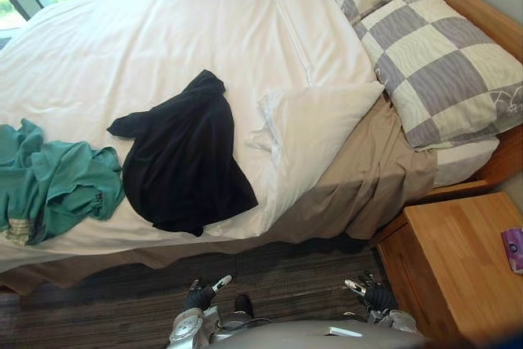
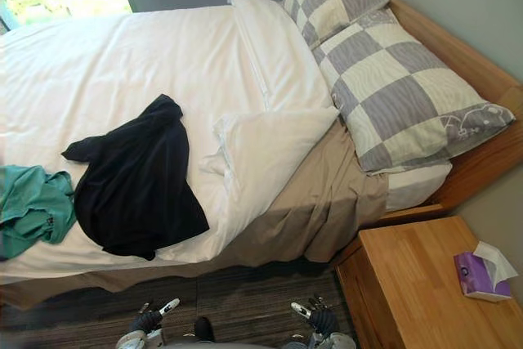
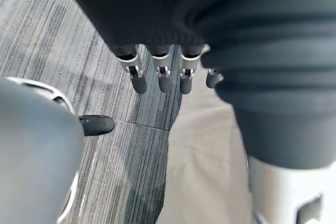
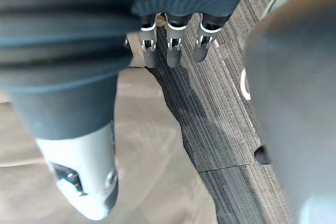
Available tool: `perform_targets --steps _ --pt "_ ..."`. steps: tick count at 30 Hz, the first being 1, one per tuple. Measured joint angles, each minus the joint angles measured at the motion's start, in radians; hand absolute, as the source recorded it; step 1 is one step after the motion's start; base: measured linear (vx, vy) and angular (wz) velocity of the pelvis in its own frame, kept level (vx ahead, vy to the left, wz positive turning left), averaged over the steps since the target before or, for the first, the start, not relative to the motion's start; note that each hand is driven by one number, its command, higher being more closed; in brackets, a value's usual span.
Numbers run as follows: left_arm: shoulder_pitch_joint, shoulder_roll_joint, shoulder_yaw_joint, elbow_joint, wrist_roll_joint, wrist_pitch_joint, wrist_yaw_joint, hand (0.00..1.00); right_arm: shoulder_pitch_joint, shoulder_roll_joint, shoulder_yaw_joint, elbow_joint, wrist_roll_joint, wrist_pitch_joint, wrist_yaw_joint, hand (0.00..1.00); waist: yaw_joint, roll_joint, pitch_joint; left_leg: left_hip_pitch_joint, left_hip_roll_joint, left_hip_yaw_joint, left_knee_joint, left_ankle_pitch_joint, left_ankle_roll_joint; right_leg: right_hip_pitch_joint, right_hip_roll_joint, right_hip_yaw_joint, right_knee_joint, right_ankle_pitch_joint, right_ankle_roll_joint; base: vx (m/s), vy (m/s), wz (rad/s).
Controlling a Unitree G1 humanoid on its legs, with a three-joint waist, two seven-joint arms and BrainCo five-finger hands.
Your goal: Tidy the bed and pick cloth on bed and put in laundry
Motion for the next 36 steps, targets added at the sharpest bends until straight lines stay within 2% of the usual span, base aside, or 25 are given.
perform_targets --steps 1,2,3,4,6,7,8,9,10,11,12,14,16,21,27,30,33,36 --pt "-0.004 0.012 -0.026 0.001 0.038 0.003 0.002 0.00 0.040 0.007 -0.005 -0.006 0.034 -0.008 0.001 0.00 -0.013 0.006 0.003 -0.039 0.008 0.020 0.158 -0.141 0.007 0.028 0.023 0.057 0.054 0.041 0.018 0.14 0.074 1.18" --pt "-0.006 0.014 -0.025 0.009 0.049 0.008 0.003 0.00 0.054 0.005 -0.017 -0.019 0.068 -0.025 0.000 0.00 -0.018 0.026 0.009 -0.037 0.019 -0.002 0.156 -0.195 0.027 -0.019 0.042 0.162 0.151 0.054 -0.011 0.06 0.078 1.30" --pt "-0.007 0.014 -0.012 0.016 0.060 0.012 0.013 0.00 0.051 0.004 -0.019 -0.005 0.094 -0.024 0.000 0.00 -0.022 0.033 0.006 -0.025 0.019 -0.027 0.120 -0.188 0.026 -0.054 0.065 0.255 0.177 0.042 -0.048 0.05 0.099 0.94" --pt "-0.006 0.013 0.011 0.017 0.062 0.021 0.031 0.00 0.047 0.008 -0.017 0.012 0.116 -0.025 0.007 0.00 -0.022 0.035 0.009 0.004 0.021 -0.054 0.055 -0.153 0.025 -0.063 0.116 0.310 0.110 0.032 -0.072 0.05 0.092 0.77" --pt "-0.001 0.015 0.033 0.021 0.064 0.025 0.043 0.00 0.043 0.012 -0.005 0.021 0.158 -0.037 0.017 0.00 -0.014 0.033 0.008 0.045 0.028 -0.069 -0.029 -0.109 0.016 -0.077 0.180 0.374 -0.023 0.054 -0.084 0.10 0.048 0.44" --pt "-0.001 0.015 0.037 0.023 0.064 0.025 0.043 0.00 0.044 0.013 -0.004 0.021 0.167 -0.042 0.019 0.00 -0.011 0.033 0.008 0.054 0.028 -0.068 -0.043 -0.104 0.012 -0.074 0.188 0.384 -0.063 0.078 -0.091 0.16 0.002 0.07" --pt "-0.001 0.015 0.050 0.033 0.065 0.027 0.044 0.00 0.045 0.016 -0.003 0.021 0.180 -0.045 0.018 0.00 -0.004 0.032 0.007 0.085 0.021 -0.059 -0.073 -0.092 0.009 -0.073 0.201 0.387 -0.143 0.165 -0.099 0.17 -0.025 -0.18" --pt "0.001 0.007 0.066 0.038 0.070 0.030 0.050 0.00 0.050 0.015 -0.001 0.020 0.199 -0.053 0.019 0.00 -0.004 0.043 0.002 0.123 0.013 -0.046 -0.103 -0.090 0.003 -0.066 0.205 0.390 -0.159 0.200 -0.102 0.14 -0.024 -0.21" --pt "0.003 0.006 0.066 0.038 0.072 0.030 0.052 0.00 0.051 0.015 -0.002 0.020 0.203 -0.055 0.020 0.00 -0.004 0.048 -0.001 0.127 0.014 -0.044 -0.107 -0.089 0.001 -0.064 0.206 0.393 -0.162 0.201 -0.101 0.19 -0.014 -0.35" --pt "0.017 -0.007 0.066 0.039 0.072 0.032 0.064 0.00 0.055 0.008 0.000 0.014 0.222 -0.072 0.022 0.00 -0.005 0.070 -0.013 0.149 0.016 -0.024 -0.140 -0.085 -0.009 -0.057 0.220 0.410 -0.182 0.202 -0.101 0.18 -0.019 -0.38" --pt "0.021 -0.015 0.068 0.039 0.072 0.030 0.064 0.00 0.054 0.004 0.002 0.009 0.234 -0.081 0.023 0.00 -0.006 0.079 -0.022 0.156 0.019 -0.013 -0.162 -0.080 -0.017 -0.058 0.229 0.412 -0.202 0.202 -0.102 0.21 -0.032 -0.36" --pt "0.021 -0.026 0.079 0.040 0.073 0.027 0.063 0.00 0.053 0.005 0.006 0.007 0.255 -0.086 0.024 0.00 -0.016 0.089 -0.024 0.164 0.024 -0.003 -0.181 -0.074 -0.028 -0.057 0.239 0.412 -0.220 0.203 -0.102 0.15 -0.065 -0.13" --pt "0.023 -0.033 0.080 0.042 0.073 0.019 0.063 0.00 0.054 0.001 0.006 0.008 0.264 -0.084 0.015 0.00 -0.025 0.095 -0.025 0.182 0.037 0.006 -0.188 -0.079 -0.040 -0.044 0.254 0.414 -0.226 0.203 -0.103 0.18 -0.071 -0.07" --pt "0.027 -0.033 0.080 0.055 0.098 0.012 0.063 0.00 0.054 0.013 -0.013 0.009 0.310 -0.078 -0.022 0.00 -0.020 0.093 -0.033 0.222 0.058 0.037 -0.188 -0.102 -0.077 0.002 0.280 0.445 -0.261 0.208 -0.110 0.08 -0.049 -0.21" --pt "0.032 -0.034 0.093 0.059 0.111 0.014 0.070 0.00 0.106 0.037 -0.182 0.017 0.457 -0.091 -0.071 0.00 -0.026 0.097 -0.035 0.242 0.063 0.115 -0.183 -0.117 -0.098 0.009 0.292 0.503 -0.295 0.227 -0.112 0.03 -0.031 -0.31" --pt "0.040 -0.024 0.129 0.058 0.112 0.016 0.075 0.00 0.148 0.033 -0.302 -0.042 0.504 -0.127 -0.093 0.00 -0.029 0.090 -0.038 0.255 0.064 0.136 -0.176 -0.118 -0.100 0.012 0.294 0.520 -0.292 0.228 -0.111 0.01 -0.076 -0.22" --pt "0.059 -0.018 0.193 0.036 0.131 0.007 0.031 0.00 0.177 -0.025 -0.422 -0.191 0.518 -0.162 -0.121 0.00 -0.031 0.085 -0.038 0.254 0.066 0.142 -0.174 -0.119 -0.099 0.007 0.296 0.520 -0.281 0.228 -0.111 -0.02 -0.076 -0.03" --pt "0.114 0.021 0.236 -0.009 0.141 -0.024 -0.022 0.00 0.174 -0.120 -0.558 -0.396 0.519 -0.196 -0.134 0.00 -0.031 0.083 -0.054 0.222 0.075 0.138 -0.159 -0.119 -0.099 -0.033 0.301 0.519 -0.248 0.222 -0.117 -0.05 -0.089 0.05"
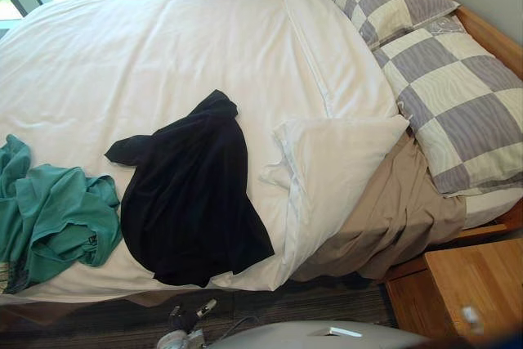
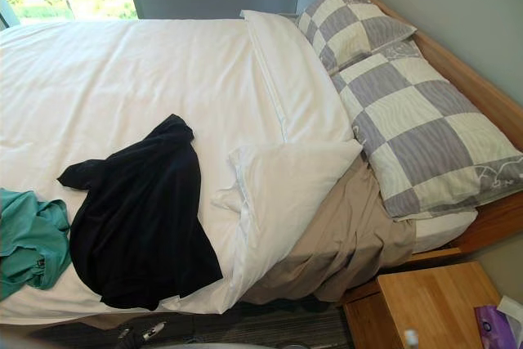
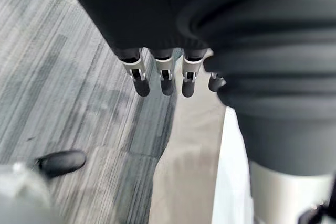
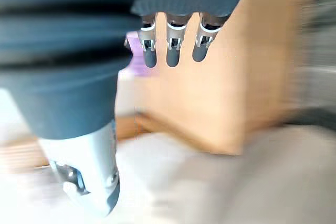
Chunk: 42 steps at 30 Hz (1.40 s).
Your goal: Tidy the bed and pick cloth on bed and put in laundry
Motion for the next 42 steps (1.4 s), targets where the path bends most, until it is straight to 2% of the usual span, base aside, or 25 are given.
perform_targets --steps 2,4,7,9,11,12,14,15,17,21,24,27,31,32,36,37,42 --pt "0.025 0.016 0.013 -0.003 0.003 -0.019 -0.015 0.00 -0.016 -0.049 -0.057 -0.090 0.007 -0.008 0.025 0.00 0.000 -0.001 -0.001 -0.009 0.001 -0.003 0.000 -0.001 0.001 -0.010 0.001 0.000 0.004 -0.010 -0.006 -0.05 -0.101 0.06" --pt "0.051 0.024 0.013 -0.003 0.010 -0.026 -0.027 0.00 -0.026 -0.090 -0.075 -0.176 -0.001 -0.022 0.039 0.00 -0.003 -0.003 -0.006 -0.016 -0.001 -0.021 -0.001 -0.007 0.012 -0.011 0.000 -0.001 0.005 -0.030 -0.005 -0.07 -0.127 0.14" --pt "0.088 0.021 -0.005 0.000 0.011 -0.027 -0.033 0.00 -0.080 -0.147 -0.074 -0.323 -0.037 -0.019 0.057 0.00 -0.014 -0.001 -0.031 -0.038 0.001 -0.036 -0.004 -0.006 0.013 -0.030 0.003 -0.001 0.007 -0.047 -0.012 -0.08 -0.137 0.10" --pt "0.100 0.020 -0.029 0.003 0.012 -0.027 -0.034 0.00 -0.126 -0.198 -0.050 -0.388 -0.093 0.007 0.063 0.00 -0.019 0.002 -0.034 -0.040 0.004 -0.053 -0.003 -0.005 0.015 -0.028 0.006 -0.003 0.008 -0.048 -0.014 -0.08 -0.087 0.10" --pt "0.106 0.020 -0.077 0.005 0.034 -0.026 -0.039 0.00 -0.193 -0.273 0.079 -0.480 -0.254 0.061 0.054 0.00 -0.022 0.021 -0.046 -0.048 0.003 -0.063 -0.005 0.002 0.024 -0.032 0.006 -0.005 0.008 -0.049 -0.015 -0.09 -0.069 0.11" --pt "0.105 0.019 -0.080 0.005 0.040 -0.025 -0.043 0.00 -0.204 -0.281 0.112 -0.496 -0.290 0.075 0.051 0.00 -0.022 0.023 -0.049 -0.052 0.002 -0.068 -0.005 0.004 0.026 -0.035 0.005 -0.008 0.009 -0.049 -0.015 -0.08 -0.051 0.19" --pt "0.103 0.024 -0.110 0.003 0.046 -0.023 -0.045 0.00 -0.235 -0.303 0.245 -0.541 -0.447 0.124 0.038 0.00 -0.023 0.024 -0.050 -0.060 -0.003 -0.087 -0.025 0.023 0.031 -0.043 0.002 -0.025 0.012 -0.048 -0.016 -0.06 -0.045 0.23" --pt "0.103 0.025 -0.117 0.004 0.047 -0.021 -0.045 0.00 -0.242 -0.308 0.278 -0.546 -0.475 0.135 0.036 0.00 -0.021 0.024 -0.050 -0.062 -0.004 -0.091 -0.029 0.027 0.031 -0.044 0.002 -0.027 0.012 -0.048 -0.016 -0.06 -0.051 0.18" --pt "0.102 0.027 -0.145 0.004 0.049 -0.001 -0.046 0.00 -0.297 -0.318 0.433 -0.555 -0.605 0.195 0.033 0.00 -0.010 0.018 -0.056 -0.072 -0.005 -0.107 -0.030 0.032 0.033 -0.049 0.002 -0.037 0.011 -0.047 -0.015 -0.03 -0.039 0.17" --pt "0.099 0.033 -0.186 0.003 0.049 0.027 -0.046 0.00 -0.384 -0.345 0.612 -0.541 -0.703 0.258 0.034 0.00 0.005 0.011 -0.057 -0.074 -0.007 -0.136 -0.030 0.035 0.036 -0.039 0.000 -0.061 0.010 -0.045 -0.016 0.02 -0.037 0.21" --pt "0.092 0.039 -0.194 0.002 0.050 0.048 -0.049 0.00 -0.462 -0.349 0.694 -0.513 -0.773 0.293 0.033 0.00 0.010 0.009 -0.055 -0.077 -0.005 -0.149 -0.030 0.036 0.037 -0.029 0.000 -0.061 0.007 -0.037 -0.017 0.04 -0.009 0.20" --pt "0.060 0.061 -0.197 -0.004 0.069 0.071 -0.054 0.00 -0.541 -0.350 0.771 -0.463 -0.819 0.334 0.032 0.00 0.028 0.001 -0.050 -0.088 -0.003 -0.174 -0.029 0.043 0.039 -0.026 -0.002 -0.073 0.002 -0.025 -0.020 0.02 -0.014 0.27" --pt "0.026 0.085 -0.236 -0.051 0.069 0.110 -0.054 0.00 -0.647 -0.351 0.838 -0.414 -0.866 0.391 0.032 0.00 0.036 -0.010 -0.010 -0.127 0.005 -0.219 -0.011 0.056 0.044 -0.029 -0.002 -0.084 -0.015 0.012 -0.025 0.00 -0.007 0.37" --pt "0.014 0.085 -0.236 -0.065 0.068 0.132 -0.053 0.00 -0.677 -0.351 0.853 -0.407 -0.888 0.405 0.032 0.00 0.042 -0.016 0.005 -0.151 0.008 -0.228 0.004 0.057 0.046 -0.041 -0.002 -0.084 -0.015 0.023 -0.023 -0.04 0.000 0.25" --pt "-0.036 0.109 -0.236 -0.093 0.067 0.155 -0.050 0.00 -0.763 -0.370 0.860 -0.379 -0.944 0.417 0.004 0.00 0.078 -0.044 0.070 -0.235 0.018 -0.255 0.049 0.062 0.052 -0.080 0.002 -0.084 -0.036 0.062 -0.030 -0.05 0.001 0.27" --pt "-0.051 0.118 -0.235 -0.104 0.067 0.156 -0.043 0.00 -0.790 -0.394 0.864 -0.376 -0.944 0.416 -0.011 0.00 0.097 -0.054 0.092 -0.261 0.021 -0.260 0.061 0.065 0.055 -0.094 0.005 -0.084 -0.047 0.076 -0.032 -0.07 0.008 0.17" --pt "-0.081 0.152 -0.231 -0.141 0.077 0.155 -0.019 0.00 -0.907 -0.428 0.885 -0.358 -0.942 0.409 -0.073 0.00 0.125 -0.078 0.151 -0.343 0.038 -0.276 0.111 0.067 0.058 -0.139 0.019 -0.081 -0.067 0.130 -0.043 -0.09 0.020 0.08"
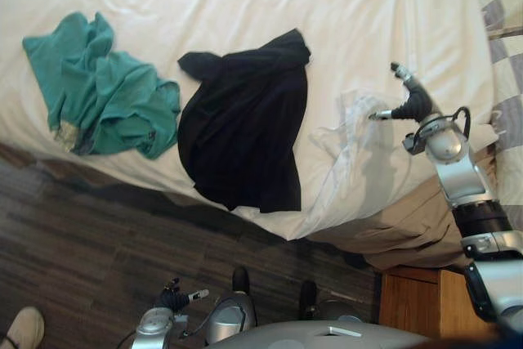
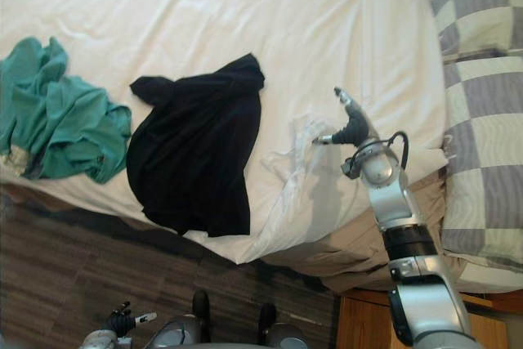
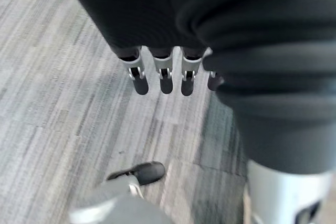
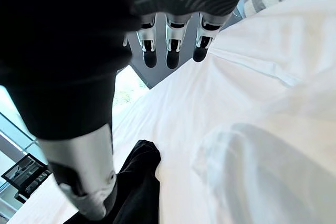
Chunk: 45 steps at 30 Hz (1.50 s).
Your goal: Tidy the bed and pick cloth on bed and put in laundry
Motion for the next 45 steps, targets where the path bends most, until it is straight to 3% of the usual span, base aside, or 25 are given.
perform_targets --steps 2,5,8,9,12,16,17,23,31,40,45 --pt "-0.041 0.021 0.002 -0.018 0.000 0.000 0.015 0.00 -0.041 -0.010 0.000 0.009 0.000 -0.002 -0.014 0.00 0.017 -0.021 0.032 -0.051 0.007 -0.009 0.037 -0.001 0.002 -0.029 0.005 0.001 -0.002 0.019 -0.002 -0.11 0.023 0.06" --pt "-0.091 0.034 0.008 -0.055 0.006 -0.003 0.025 0.00 -0.074 -0.042 0.000 0.009 0.000 0.000 -0.014 0.00 0.023 -0.030 0.078 -0.121 0.013 -0.032 0.116 -0.025 0.014 -0.054 0.008 0.001 0.002 0.020 -0.002 -0.11 0.030 0.22" --pt "-0.131 0.034 0.010 -0.082 0.008 -0.004 0.034 0.00 -0.120 -0.078 0.001 0.008 0.001 0.002 -0.013 0.00 0.035 -0.008 0.131 -0.241 0.047 -0.051 0.292 -0.098 0.022 -0.105 0.027 0.001 0.040 0.004 -0.013 -0.16 0.038 -0.07" --pt "-0.158 0.036 0.025 -0.092 0.008 -0.003 0.034 0.00 -0.129 -0.111 0.000 0.008 0.010 0.008 -0.013 0.00 0.044 0.004 0.161 -0.329 0.075 -0.066 0.427 -0.154 0.027 -0.170 0.035 0.001 0.133 -0.062 -0.007 -0.25 0.065 -0.12" --pt "-0.204 0.050 0.042 -0.101 0.009 0.012 0.035 0.00 -0.112 -0.114 -0.004 0.005 0.018 0.029 -0.009 0.00 0.043 0.004 0.193 -0.433 0.100 -0.086 0.572 -0.208 0.028 -0.274 0.040 -0.001 0.289 -0.159 0.007 -0.14 0.033 -0.04" --pt "-0.259 0.047 0.041 -0.138 0.011 0.048 0.035 0.00 -0.049 -0.096 -0.015 -0.062 0.008 0.068 -0.008 0.00 0.044 0.001 0.205 -0.545 0.118 -0.104 0.686 -0.248 0.032 -0.408 0.036 -0.003 0.464 -0.235 0.007 -0.11 0.003 -0.02" --pt "-0.276 0.042 0.042 -0.154 0.010 0.059 0.035 0.00 -0.027 -0.090 -0.028 -0.090 -0.014 0.076 -0.011 1.00 0.044 0.001 0.208 -0.585 0.124 -0.106 0.720 -0.257 0.032 -0.456 0.034 -0.003 0.514 -0.253 0.006 -0.10 -0.015 -0.10" --pt "-0.321 0.010 0.044 -0.175 -0.002 0.065 0.042 0.00 -0.015 -0.060 -0.127 -0.124 -0.041 0.083 -0.010 1.00 0.036 0.002 0.211 -0.691 0.136 -0.114 0.798 -0.271 0.028 -0.580 0.019 -0.004 0.634 -0.297 0.001 -0.03 -0.013 -0.04" --pt "-0.314 -0.011 0.003 -0.189 -0.077 0.064 0.042 0.00 -0.046 -0.043 -0.132 -0.082 -0.004 0.054 -0.018 1.00 0.032 0.002 0.211 -0.663 0.151 -0.087 0.783 -0.271 0.027 -0.572 0.018 -0.002 0.634 -0.303 -0.005 0.00 -0.044 -0.04" --pt "-0.282 -0.055 -0.043 -0.208 -0.088 0.075 0.063 0.00 0.201 0.130 -0.211 -0.152 0.172 0.008 -0.128 1.00 0.021 -0.002 0.203 -0.477 0.172 -0.016 0.694 -0.269 0.023 -0.385 0.031 0.008 0.510 -0.281 0.005 0.07 -0.017 -0.05" --pt "-0.185 -0.072 -0.069 -0.196 -0.058 0.101 0.062 0.00 0.431 0.296 -0.289 -0.179 0.306 -0.067 -0.198 1.00 -0.009 -0.017 0.106 -0.333 0.159 0.035 0.582 -0.254 0.000 -0.260 0.032 0.031 0.391 -0.251 0.010 0.12 -0.024 -0.13"
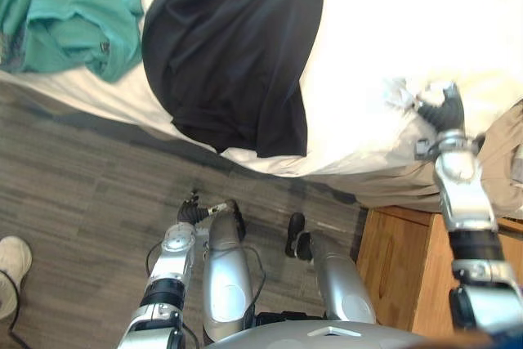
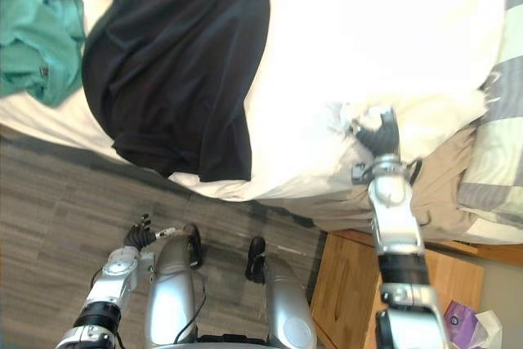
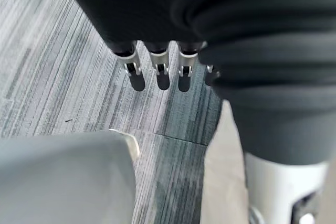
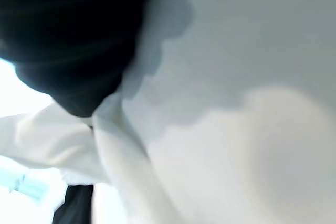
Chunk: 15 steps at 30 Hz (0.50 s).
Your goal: Tidy the bed and pick cloth on bed and put in laundry
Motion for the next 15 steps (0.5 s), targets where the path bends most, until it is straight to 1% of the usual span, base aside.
perform_targets --steps 1,2,3,4,5,6,7,8,9,11,12,13,15 --pt "0.026 -0.002 -0.011 0.017 0.017 0.003 0.000 0.00 0.045 0.028 -0.008 0.005 0.008 -0.016 -0.011 1.00 -0.017 0.000 -0.028 0.035 -0.009 0.009 -0.038 0.008 -0.002 0.033 -0.001 0.005 -0.040 0.014 0.002 0.16 -0.013 -0.19" --pt "0.050 -0.009 -0.013 0.045 0.024 0.005 0.000 0.00 0.088 0.059 -0.023 0.015 0.057 -0.047 -0.017 0.00 -0.027 -0.001 -0.049 0.088 -0.020 0.035 -0.089 0.023 -0.006 0.071 -0.004 0.026 -0.086 0.034 0.008 0.14 -0.007 -0.25" --pt "0.060 -0.012 -0.013 0.056 0.026 0.006 0.000 0.00 0.103 0.072 -0.030 0.023 0.095 -0.069 -0.018 0.00 -0.032 0.000 -0.060 0.105 -0.025 0.045 -0.108 0.028 -0.005 0.083 -0.007 0.032 -0.103 0.040 0.008 0.13 0.009 -0.32" --pt "0.076 -0.022 -0.014 0.078 0.026 0.007 0.001 0.00 0.136 0.097 -0.046 0.032 0.176 -0.113 -0.018 0.00 -0.045 0.007 -0.081 0.136 -0.038 0.062 -0.142 0.039 -0.004 0.104 -0.013 0.044 -0.135 0.054 0.011 0.10 0.022 -0.25" --pt "0.098 -0.039 -0.013 0.102 0.028 0.008 0.006 0.00 0.175 0.149 -0.072 0.035 0.275 -0.157 -0.014 0.00 -0.063 0.019 -0.101 0.176 -0.049 0.082 -0.185 0.049 -0.004 0.134 -0.018 0.055 -0.173 0.073 0.015 0.11 0.027 -0.25" --pt "0.103 -0.046 -0.010 0.109 0.026 0.006 0.011 0.00 0.187 0.172 -0.083 0.035 0.307 -0.178 -0.011 0.00 -0.067 0.025 -0.104 0.194 -0.052 0.089 -0.200 0.052 -0.005 0.147 -0.018 0.061 -0.185 0.080 0.017 0.08 0.025 -0.32" --pt "0.114 -0.053 -0.011 0.117 0.026 0.005 0.023 0.00 0.213 0.227 -0.107 0.035 0.351 -0.212 -0.009 0.00 -0.069 0.033 -0.114 0.234 -0.061 0.112 -0.231 0.059 -0.006 0.171 -0.021 0.080 -0.204 0.089 0.023 0.05 0.020 -0.38" --pt "0.130 -0.059 -0.013 0.128 0.026 0.002 0.024 0.00 0.249 0.274 -0.124 0.038 0.384 -0.241 -0.009 0.00 -0.078 0.042 -0.137 0.266 -0.072 0.132 -0.261 0.064 -0.005 0.189 -0.027 0.096 -0.220 0.090 0.024 0.06 0.024 -0.42" --pt "0.140 -0.067 -0.012 0.143 0.026 0.000 0.024 0.00 0.279 0.302 -0.139 0.045 0.403 -0.260 -0.008 0.00 -0.088 0.055 -0.157 0.290 -0.083 0.144 -0.283 0.071 -0.006 0.202 -0.035 0.105 -0.231 0.092 0.028 0.07 0.030 -0.36" --pt "0.159 -0.094 -0.011 0.169 0.025 -0.007 0.023 0.00 0.332 0.324 -0.160 0.079 0.439 -0.294 -0.010 0.00 -0.103 0.086 -0.189 0.350 -0.104 0.178 -0.339 0.085 -0.004 0.225 -0.046 0.116 -0.239 0.099 0.039 0.06 0.037 -0.35" --pt "0.170 -0.103 -0.011 0.184 0.024 -0.016 0.022 0.00 0.356 0.341 -0.195 0.103 0.465 -0.312 -0.013 0.00 -0.114 0.104 -0.203 0.389 -0.116 0.195 -0.373 0.089 -0.005 0.250 -0.051 0.130 -0.252 0.100 0.041 0.04 0.036 -0.32" --pt "0.173 -0.104 -0.010 0.190 0.023 -0.020 0.021 0.00 0.358 0.346 -0.211 0.119 0.485 -0.320 -0.013 0.00 -0.118 0.110 -0.207 0.404 -0.118 0.204 -0.383 0.092 -0.006 0.257 -0.052 0.135 -0.255 0.101 0.043 0.03 0.037 -0.37" --pt "0.198 -0.106 -0.009 0.197 0.017 -0.035 0.017 0.00 0.388 0.346 -0.288 0.211 0.572 -0.329 -0.009 0.00 -0.130 0.120 -0.233 0.457 -0.129 0.238 -0.435 0.109 -0.013 0.275 -0.052 0.156 -0.265 0.103 0.045 0.01 0.012 -0.38"
